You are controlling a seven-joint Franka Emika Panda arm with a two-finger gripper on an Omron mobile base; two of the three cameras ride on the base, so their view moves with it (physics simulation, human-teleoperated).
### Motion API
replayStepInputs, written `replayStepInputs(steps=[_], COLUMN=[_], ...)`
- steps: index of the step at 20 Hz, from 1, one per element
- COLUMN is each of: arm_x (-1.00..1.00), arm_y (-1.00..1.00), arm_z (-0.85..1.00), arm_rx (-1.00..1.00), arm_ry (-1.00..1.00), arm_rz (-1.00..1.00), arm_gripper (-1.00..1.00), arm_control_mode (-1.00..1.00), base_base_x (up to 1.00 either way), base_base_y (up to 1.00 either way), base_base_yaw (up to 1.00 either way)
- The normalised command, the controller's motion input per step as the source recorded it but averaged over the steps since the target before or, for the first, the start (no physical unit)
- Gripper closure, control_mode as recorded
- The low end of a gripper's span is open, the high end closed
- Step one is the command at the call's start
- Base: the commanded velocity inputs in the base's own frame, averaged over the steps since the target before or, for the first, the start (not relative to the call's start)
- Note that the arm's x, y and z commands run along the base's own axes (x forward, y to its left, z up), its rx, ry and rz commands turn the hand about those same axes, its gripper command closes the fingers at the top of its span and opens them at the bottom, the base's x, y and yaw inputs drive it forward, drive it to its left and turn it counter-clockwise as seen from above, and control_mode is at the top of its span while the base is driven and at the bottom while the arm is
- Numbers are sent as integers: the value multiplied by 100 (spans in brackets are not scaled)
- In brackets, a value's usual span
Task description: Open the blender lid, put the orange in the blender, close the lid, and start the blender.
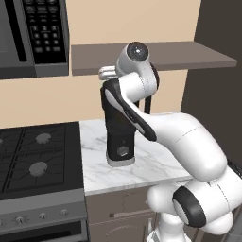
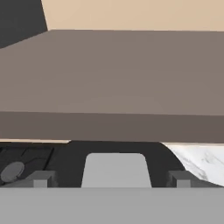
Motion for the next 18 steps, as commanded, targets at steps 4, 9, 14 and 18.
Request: replayStepInputs(steps=[4, 9, 14, 18], arm_x=[-76, -65, -41, -6], arm_y=[0, 4, 17, 39], arm_z=[-1, -45, -76, -66], arm_rx=[0, 0, 0, 0], arm_ry=[0, 1, 0, 0], arm_rz=[0, 0, -5, -20], arm_gripper=[-100, -100, -100, -100], arm_control_mode=[-100, -100, -100, -100], base_base_x=[0, 0, 0, 0], base_base_y=[0, 0, 0, 0], base_base_yaw=[0, 0, 0, 0])
